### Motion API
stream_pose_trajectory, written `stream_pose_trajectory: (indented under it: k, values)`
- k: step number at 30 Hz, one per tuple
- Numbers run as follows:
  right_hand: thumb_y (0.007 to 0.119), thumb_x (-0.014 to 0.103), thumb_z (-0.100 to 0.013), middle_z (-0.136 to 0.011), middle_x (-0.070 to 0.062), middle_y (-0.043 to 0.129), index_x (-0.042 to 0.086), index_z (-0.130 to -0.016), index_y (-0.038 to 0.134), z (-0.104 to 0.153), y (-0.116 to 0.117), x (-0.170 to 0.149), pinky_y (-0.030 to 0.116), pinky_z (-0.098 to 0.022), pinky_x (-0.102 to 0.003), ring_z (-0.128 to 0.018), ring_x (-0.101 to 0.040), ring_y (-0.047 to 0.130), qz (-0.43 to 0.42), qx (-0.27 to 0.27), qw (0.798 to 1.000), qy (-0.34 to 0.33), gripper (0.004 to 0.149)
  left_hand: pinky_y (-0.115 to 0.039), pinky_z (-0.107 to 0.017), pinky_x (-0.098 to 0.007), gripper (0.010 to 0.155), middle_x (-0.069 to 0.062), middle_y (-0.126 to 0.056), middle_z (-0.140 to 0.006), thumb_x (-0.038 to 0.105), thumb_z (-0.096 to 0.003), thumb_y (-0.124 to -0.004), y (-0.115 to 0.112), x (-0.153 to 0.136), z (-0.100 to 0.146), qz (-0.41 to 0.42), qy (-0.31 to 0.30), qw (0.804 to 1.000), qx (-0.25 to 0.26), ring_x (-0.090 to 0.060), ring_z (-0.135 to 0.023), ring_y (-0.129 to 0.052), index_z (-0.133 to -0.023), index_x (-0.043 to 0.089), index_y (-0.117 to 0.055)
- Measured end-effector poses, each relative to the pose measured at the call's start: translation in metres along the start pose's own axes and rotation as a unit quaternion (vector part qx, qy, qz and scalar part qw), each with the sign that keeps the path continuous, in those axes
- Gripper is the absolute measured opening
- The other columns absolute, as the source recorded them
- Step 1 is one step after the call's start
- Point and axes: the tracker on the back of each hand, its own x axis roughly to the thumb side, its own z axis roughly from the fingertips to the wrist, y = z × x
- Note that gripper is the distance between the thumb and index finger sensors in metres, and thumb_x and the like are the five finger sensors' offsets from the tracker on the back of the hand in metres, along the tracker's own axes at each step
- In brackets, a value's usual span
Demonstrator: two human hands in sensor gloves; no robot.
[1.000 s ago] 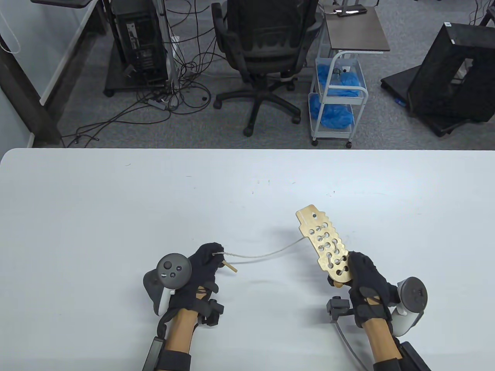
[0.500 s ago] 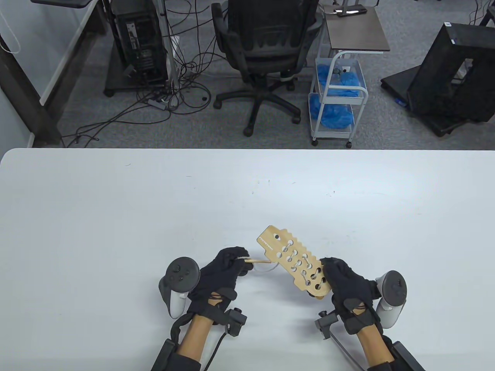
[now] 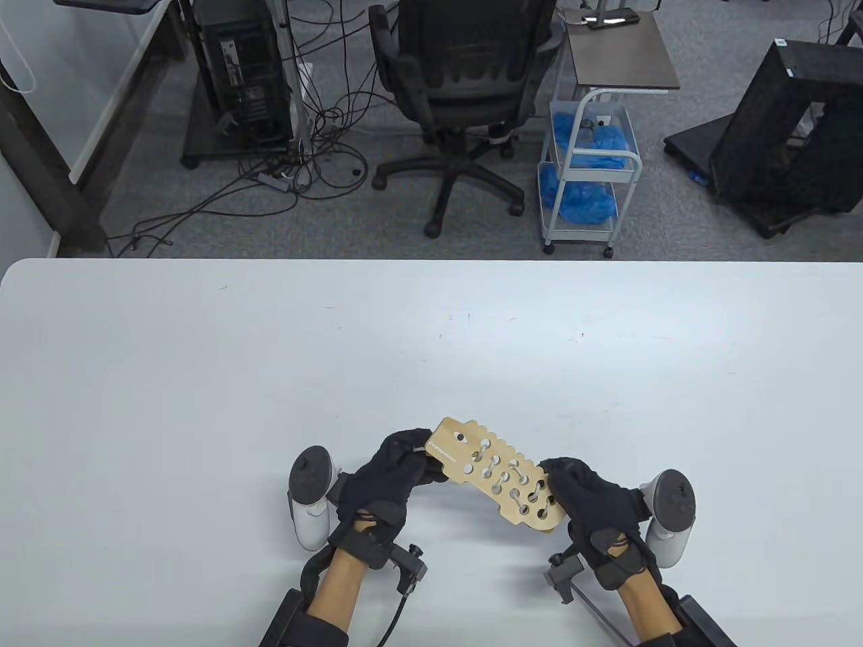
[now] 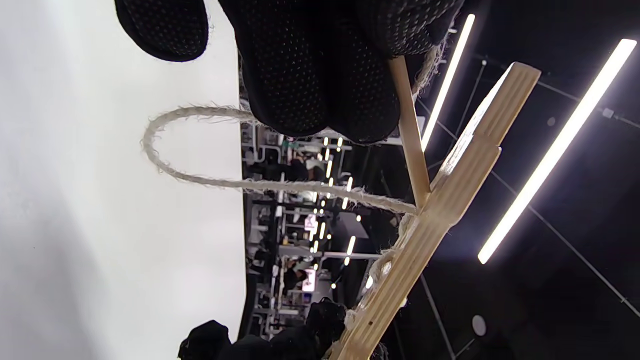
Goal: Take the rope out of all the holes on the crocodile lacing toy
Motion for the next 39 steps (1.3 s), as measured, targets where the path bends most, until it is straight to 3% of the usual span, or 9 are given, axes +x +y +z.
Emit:
stream_pose_trajectory:
  k: [3, 8, 24, 34, 39]
  values:
    - [0.077, 0.039, -0.044, -0.045, -0.015, 0.102, 0.008, -0.073, 0.083, 0.000, 0.002, 0.001, 0.078, -0.042, -0.060, -0.032, -0.035, 0.104, -0.004, 0.009, 1.000, -0.004, 0.043, -0.067, -0.070, -0.061, 0.045, 0.007, -0.097, -0.083, 0.026, -0.0514, -0.071, -0.001, -0.001, -0.001, -0.005, 0.008, 1.000, -0.013, -0.017, -0.074, -0.095, -0.094, 0.040, -0.074]
    - [0.078, 0.039, -0.044, -0.045, -0.015, 0.102, 0.008, -0.073, 0.083, 0.000, 0.004, 0.001, 0.078, -0.043, -0.061, -0.032, -0.035, 0.104, -0.012, 0.023, 1.000, -0.007, 0.043, -0.067, -0.069, -0.061, 0.044, 0.005, -0.095, -0.086, 0.033, -0.0507, -0.075, -0.002, 0.001, 0.000, -0.067, 0.017, 0.998, 0.007, -0.018, -0.076, -0.093, -0.092, 0.046, -0.080]
    - [0.078, 0.039, -0.044, -0.046, -0.015, 0.102, 0.009, -0.074, 0.082, 0.000, 0.006, -0.001, 0.077, -0.043, -0.061, -0.033, -0.035, 0.104, -0.004, 0.018, 1.000, 0.005, 0.043, -0.065, -0.071, -0.062, 0.044, 0.004, -0.088, -0.094, 0.033, -0.0496, -0.081, -0.018, 0.011, 0.002, -0.067, -0.022, 0.998, 0.001, -0.019, -0.082, -0.088, -0.092, 0.044, -0.084]
    - [0.078, 0.039, -0.044, -0.046, -0.014, 0.102, 0.009, -0.074, 0.082, 0.002, -0.001, -0.004, 0.077, -0.044, -0.061, -0.035, -0.035, 0.104, -0.008, -0.026, 0.999, 0.024, 0.043, -0.059, -0.073, -0.066, 0.063, -0.001, -0.071, -0.114, 0.024, -0.0518, -0.076, -0.030, 0.007, -0.003, 0.016, -0.024, 0.996, -0.086, -0.026, -0.099, -0.075, -0.111, 0.037, -0.058]
    - [0.078, 0.039, -0.043, -0.048, -0.014, 0.102, 0.010, -0.075, 0.081, 0.002, -0.002, -0.001, 0.076, -0.045, -0.062, -0.037, -0.036, 0.104, 0.018, -0.026, 0.999, 0.016, 0.043, -0.057, -0.074, -0.066, 0.076, 0.000, -0.067, -0.118, 0.043, -0.0526, -0.075, -0.035, 0.006, -0.002, 0.031, -0.025, 0.994, -0.100, -0.027, -0.101, -0.072, -0.117, 0.034, -0.036]
